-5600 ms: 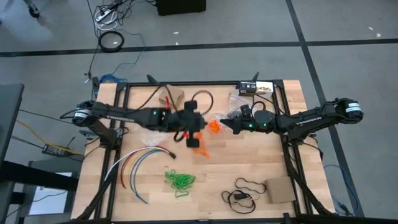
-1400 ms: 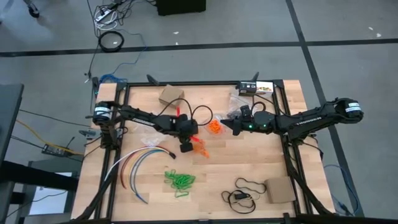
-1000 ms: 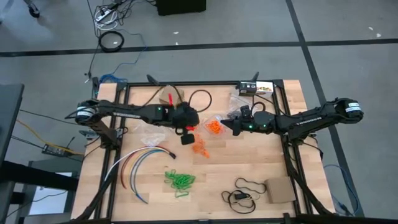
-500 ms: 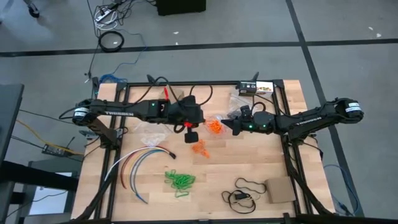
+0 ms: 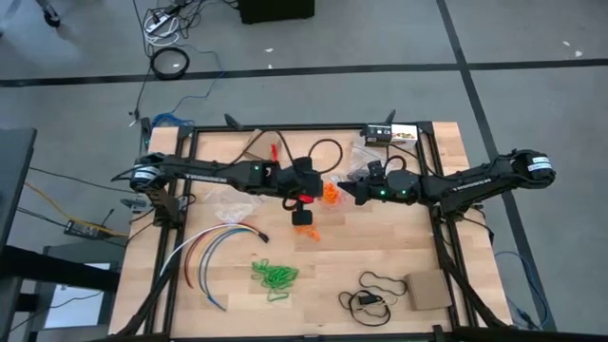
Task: Sort rubber bands
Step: Put the orange rubber band into the transparent zip bag
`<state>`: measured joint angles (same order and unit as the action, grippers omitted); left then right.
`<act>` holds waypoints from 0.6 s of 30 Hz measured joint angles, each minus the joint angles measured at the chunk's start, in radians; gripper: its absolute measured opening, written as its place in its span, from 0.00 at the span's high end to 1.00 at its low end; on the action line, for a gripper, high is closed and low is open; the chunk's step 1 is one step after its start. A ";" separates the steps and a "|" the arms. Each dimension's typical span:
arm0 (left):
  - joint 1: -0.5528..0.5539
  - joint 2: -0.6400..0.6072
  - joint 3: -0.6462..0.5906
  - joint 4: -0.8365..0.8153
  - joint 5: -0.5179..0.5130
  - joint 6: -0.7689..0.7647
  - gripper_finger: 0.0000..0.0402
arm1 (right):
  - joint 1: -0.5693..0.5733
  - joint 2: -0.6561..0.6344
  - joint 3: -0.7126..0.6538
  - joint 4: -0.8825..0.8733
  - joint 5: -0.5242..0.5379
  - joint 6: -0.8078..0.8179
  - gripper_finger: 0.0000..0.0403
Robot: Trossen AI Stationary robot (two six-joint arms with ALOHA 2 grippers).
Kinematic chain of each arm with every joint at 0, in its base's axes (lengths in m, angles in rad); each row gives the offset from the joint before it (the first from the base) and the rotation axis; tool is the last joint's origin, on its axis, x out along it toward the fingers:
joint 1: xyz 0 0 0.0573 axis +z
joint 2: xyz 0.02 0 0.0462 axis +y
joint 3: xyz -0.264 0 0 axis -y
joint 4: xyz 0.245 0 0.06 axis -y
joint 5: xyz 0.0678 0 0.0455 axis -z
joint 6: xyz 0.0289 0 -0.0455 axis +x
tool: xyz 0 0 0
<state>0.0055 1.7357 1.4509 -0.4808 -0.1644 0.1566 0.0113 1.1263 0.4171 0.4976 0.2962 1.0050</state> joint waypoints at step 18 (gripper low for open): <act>0.000 0.015 0.099 -0.177 -0.200 -0.004 0.54 | 0.001 0.000 0.000 0.009 0.000 -0.012 0.99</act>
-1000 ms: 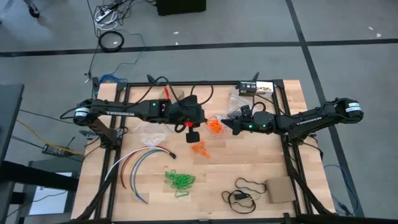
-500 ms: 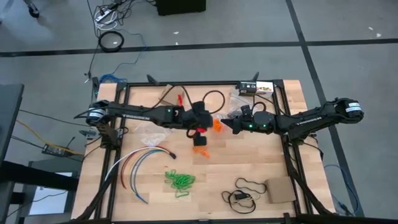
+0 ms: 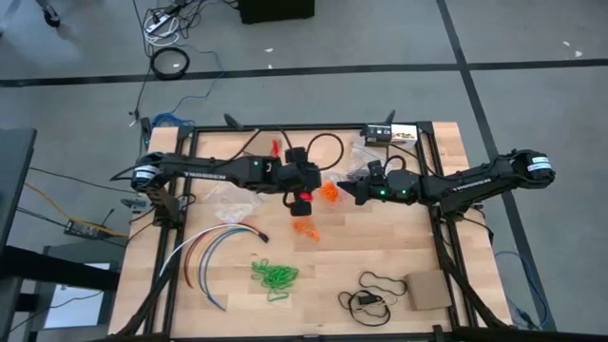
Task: Sort rubber bands
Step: Put the orange rubber band into the transparent zip bag
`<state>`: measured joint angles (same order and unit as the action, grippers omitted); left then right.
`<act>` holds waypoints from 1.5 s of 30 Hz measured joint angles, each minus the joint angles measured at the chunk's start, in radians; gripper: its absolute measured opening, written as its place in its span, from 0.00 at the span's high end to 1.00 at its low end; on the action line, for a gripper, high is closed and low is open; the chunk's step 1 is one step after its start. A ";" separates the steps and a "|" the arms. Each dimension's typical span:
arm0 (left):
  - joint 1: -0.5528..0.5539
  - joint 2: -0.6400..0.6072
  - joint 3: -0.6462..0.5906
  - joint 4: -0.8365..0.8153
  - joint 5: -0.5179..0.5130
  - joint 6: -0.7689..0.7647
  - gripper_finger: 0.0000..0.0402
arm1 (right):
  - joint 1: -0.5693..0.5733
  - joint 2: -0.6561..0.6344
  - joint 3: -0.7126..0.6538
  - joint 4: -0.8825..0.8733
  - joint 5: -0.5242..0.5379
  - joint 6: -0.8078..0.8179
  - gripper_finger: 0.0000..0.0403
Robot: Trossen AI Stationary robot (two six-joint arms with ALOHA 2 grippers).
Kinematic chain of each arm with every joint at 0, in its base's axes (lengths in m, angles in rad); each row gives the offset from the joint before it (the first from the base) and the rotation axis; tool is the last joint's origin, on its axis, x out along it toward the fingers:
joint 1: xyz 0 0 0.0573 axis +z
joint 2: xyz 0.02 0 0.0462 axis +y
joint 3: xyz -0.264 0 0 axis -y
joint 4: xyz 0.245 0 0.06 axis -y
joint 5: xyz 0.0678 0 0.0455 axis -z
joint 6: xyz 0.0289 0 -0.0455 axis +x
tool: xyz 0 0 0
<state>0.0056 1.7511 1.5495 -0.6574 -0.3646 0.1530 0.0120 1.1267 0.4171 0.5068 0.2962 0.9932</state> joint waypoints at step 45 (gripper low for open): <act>0.090 0.112 -0.508 0.384 0.224 -0.493 0.86 | -0.001 0.000 0.000 -0.001 0.000 -0.036 0.99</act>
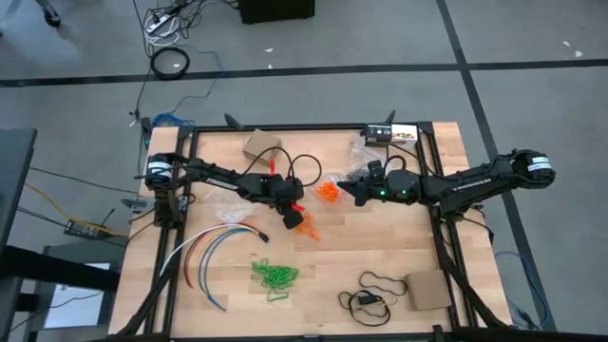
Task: Sort rubber bands
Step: Put the orange rubber band into the transparent zip bag
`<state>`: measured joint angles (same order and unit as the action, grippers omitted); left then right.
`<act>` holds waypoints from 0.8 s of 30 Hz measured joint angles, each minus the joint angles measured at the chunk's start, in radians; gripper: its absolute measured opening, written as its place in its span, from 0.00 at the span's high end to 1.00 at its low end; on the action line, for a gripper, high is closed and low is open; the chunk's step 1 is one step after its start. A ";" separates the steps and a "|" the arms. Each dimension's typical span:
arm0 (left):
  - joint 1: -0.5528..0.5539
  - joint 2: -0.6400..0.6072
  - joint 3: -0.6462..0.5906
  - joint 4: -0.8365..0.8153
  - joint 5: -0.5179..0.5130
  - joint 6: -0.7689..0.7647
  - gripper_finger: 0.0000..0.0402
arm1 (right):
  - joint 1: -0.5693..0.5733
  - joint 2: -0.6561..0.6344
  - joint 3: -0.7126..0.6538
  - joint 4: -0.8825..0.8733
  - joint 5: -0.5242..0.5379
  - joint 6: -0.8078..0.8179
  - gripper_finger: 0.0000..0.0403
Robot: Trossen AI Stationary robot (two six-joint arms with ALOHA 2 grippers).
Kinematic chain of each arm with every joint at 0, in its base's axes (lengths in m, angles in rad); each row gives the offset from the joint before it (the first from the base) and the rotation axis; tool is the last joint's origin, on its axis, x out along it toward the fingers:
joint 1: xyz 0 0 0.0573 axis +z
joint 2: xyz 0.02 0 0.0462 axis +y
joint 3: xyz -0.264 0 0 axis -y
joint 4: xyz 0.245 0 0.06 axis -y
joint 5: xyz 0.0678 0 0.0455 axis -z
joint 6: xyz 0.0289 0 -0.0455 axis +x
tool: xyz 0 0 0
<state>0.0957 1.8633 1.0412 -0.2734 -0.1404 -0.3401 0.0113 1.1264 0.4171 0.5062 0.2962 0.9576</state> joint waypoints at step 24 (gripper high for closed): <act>-0.113 -0.194 0.436 -0.134 -0.024 0.386 1.00 | 0.000 0.000 0.000 -0.007 0.000 0.033 0.99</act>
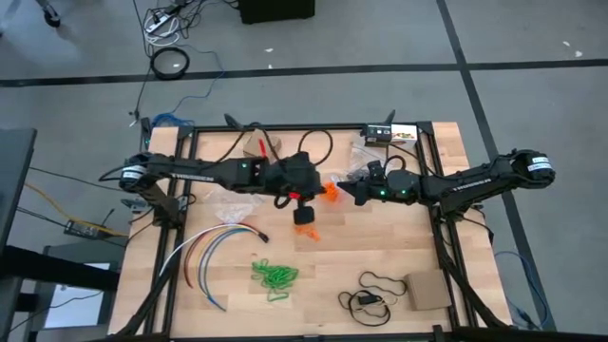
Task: Sort rubber bands
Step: Put the orange rubber band into the transparent zip bag
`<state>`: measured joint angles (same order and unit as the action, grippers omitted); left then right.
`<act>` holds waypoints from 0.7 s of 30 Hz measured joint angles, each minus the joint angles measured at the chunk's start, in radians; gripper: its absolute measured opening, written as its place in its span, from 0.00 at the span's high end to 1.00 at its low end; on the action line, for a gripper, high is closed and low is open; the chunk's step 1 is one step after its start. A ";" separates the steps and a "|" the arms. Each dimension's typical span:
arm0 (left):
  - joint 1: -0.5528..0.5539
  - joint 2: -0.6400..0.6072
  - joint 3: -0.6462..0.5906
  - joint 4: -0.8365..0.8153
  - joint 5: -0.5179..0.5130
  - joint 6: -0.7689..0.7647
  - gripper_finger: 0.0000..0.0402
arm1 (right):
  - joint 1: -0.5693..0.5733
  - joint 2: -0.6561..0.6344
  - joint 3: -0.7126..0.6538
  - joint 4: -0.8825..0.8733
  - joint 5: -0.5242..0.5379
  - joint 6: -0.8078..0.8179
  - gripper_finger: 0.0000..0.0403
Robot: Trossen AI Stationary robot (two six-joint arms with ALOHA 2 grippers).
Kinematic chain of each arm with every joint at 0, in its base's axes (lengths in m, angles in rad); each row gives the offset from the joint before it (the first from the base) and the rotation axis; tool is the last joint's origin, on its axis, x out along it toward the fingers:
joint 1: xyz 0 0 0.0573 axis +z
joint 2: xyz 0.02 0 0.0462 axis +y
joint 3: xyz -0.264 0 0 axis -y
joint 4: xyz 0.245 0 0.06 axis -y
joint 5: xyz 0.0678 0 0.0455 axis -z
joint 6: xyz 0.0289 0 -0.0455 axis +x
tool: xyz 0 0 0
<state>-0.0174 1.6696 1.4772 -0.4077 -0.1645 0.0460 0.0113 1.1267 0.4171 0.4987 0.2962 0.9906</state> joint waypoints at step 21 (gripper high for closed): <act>-0.002 0.071 0.001 0.022 -0.073 0.117 0.61 | 0.000 0.000 0.000 0.000 -0.002 0.003 0.99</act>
<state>-0.0196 1.7405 1.4784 -0.3861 -0.2375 0.1626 0.0116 1.1267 0.4171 0.4988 0.2939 0.9932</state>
